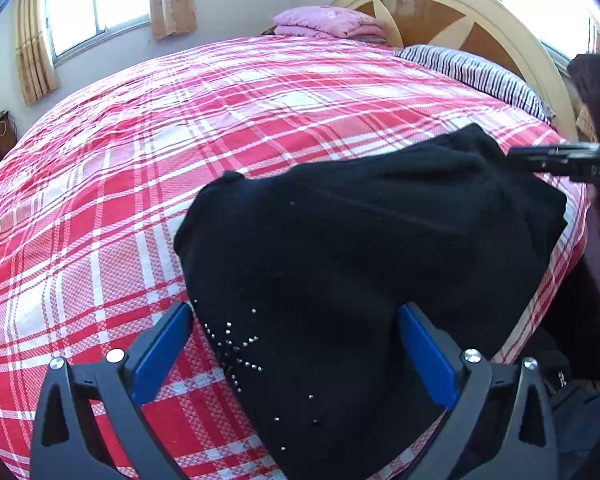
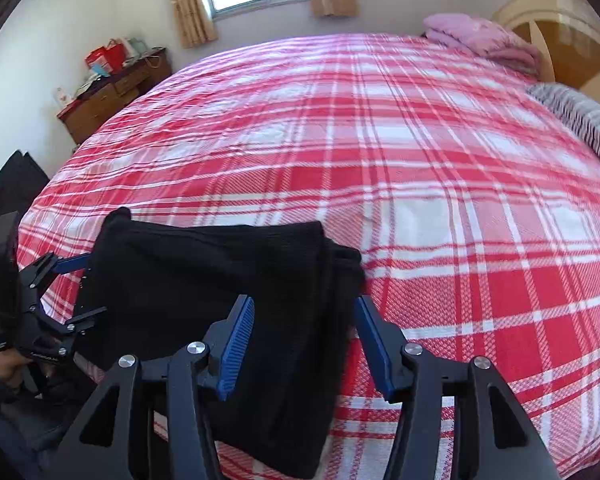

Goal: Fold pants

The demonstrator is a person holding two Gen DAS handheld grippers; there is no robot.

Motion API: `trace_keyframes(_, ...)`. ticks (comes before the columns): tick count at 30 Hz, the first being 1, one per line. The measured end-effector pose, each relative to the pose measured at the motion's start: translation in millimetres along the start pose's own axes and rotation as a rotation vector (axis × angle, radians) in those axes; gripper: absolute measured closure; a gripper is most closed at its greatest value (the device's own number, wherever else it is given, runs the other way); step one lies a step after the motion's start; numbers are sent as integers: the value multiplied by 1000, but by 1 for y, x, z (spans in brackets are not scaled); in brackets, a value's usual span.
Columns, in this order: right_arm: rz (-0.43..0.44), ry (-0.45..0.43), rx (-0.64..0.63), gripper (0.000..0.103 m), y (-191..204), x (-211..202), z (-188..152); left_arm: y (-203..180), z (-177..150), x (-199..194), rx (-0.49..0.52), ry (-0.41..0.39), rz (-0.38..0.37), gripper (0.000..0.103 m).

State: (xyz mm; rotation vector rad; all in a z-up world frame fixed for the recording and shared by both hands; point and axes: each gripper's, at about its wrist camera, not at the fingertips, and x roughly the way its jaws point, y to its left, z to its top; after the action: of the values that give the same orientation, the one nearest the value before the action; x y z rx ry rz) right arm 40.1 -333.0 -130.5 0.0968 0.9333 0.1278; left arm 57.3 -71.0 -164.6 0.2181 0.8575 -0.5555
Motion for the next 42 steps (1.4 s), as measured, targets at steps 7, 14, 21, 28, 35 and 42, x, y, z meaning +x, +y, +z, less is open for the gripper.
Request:
trace_keyframes(7,36,25,54,46,-16,11,-5,7,-2,9,-62,-3,-59,0)
trace_keyframes(14,45,28,27,42,-12,18,-11,1,-5,10,-43,-27,-51,0)
trace_keyframes(21,57,0,34,39,-13,18,-13,4,-7,9,-62,-56,-64,0)
trace_keyframes(28,81,-3,49,39,-16,16,-11,15,-6,3,-148,-79,-62,0)
trace_keyframes(35,84,-16,55,39,-15,16,-11,10,-8,7,-161,-81,-61,0)
trace_keyframes(42,161,-11,76,64,-15,13,-12,10,-8,8,-172,-83,-61,0)
